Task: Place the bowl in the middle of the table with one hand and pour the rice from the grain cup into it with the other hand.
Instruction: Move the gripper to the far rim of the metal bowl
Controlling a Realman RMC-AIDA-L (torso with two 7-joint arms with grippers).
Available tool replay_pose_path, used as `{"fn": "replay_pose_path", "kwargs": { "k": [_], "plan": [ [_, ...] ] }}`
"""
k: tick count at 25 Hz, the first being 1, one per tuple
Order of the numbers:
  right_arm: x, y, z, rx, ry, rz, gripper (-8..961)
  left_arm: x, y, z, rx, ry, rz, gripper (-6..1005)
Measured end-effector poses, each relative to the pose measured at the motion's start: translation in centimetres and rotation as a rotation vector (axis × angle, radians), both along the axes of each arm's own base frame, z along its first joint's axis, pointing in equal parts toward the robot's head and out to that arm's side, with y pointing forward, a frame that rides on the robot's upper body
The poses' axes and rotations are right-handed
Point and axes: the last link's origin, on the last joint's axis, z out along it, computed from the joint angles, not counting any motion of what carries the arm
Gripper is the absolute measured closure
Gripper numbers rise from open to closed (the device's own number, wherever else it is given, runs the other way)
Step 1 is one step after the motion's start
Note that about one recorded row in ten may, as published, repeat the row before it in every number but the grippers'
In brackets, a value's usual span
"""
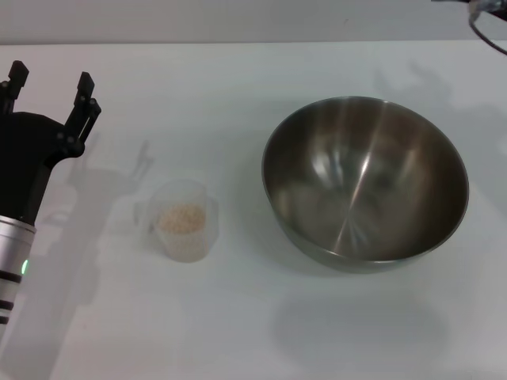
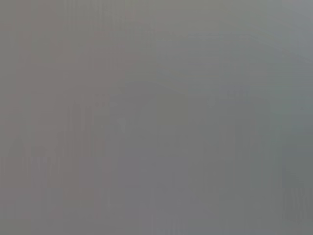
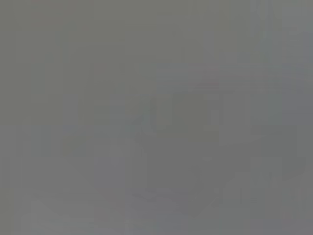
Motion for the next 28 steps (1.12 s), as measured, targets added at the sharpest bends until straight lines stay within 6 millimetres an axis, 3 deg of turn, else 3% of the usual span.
{"fn": "replay_pose_path", "kwargs": {
  "k": [6, 12, 17, 28],
  "plan": [
    [-0.5, -1.1, 2.4, -0.215, -0.024, -0.150, 267, -0.1, 0.0, 0.1, 0.005, 0.002, 0.000, 187],
    [1.3, -1.0, 3.2, -0.408, -0.102, -0.292, 272, -0.1, -0.1, 0.2, 0.007, 0.001, -0.001, 189],
    [2.8, -0.8, 2.3, -0.545, -0.176, -0.355, 275, -0.1, 0.2, 0.4, 0.017, -0.002, 0.004, 190],
    [5.3, -0.2, 0.2, -0.648, -0.227, -0.404, 283, 0.0, 0.3, 0.5, 0.024, -0.004, 0.005, 193]
  ]
}}
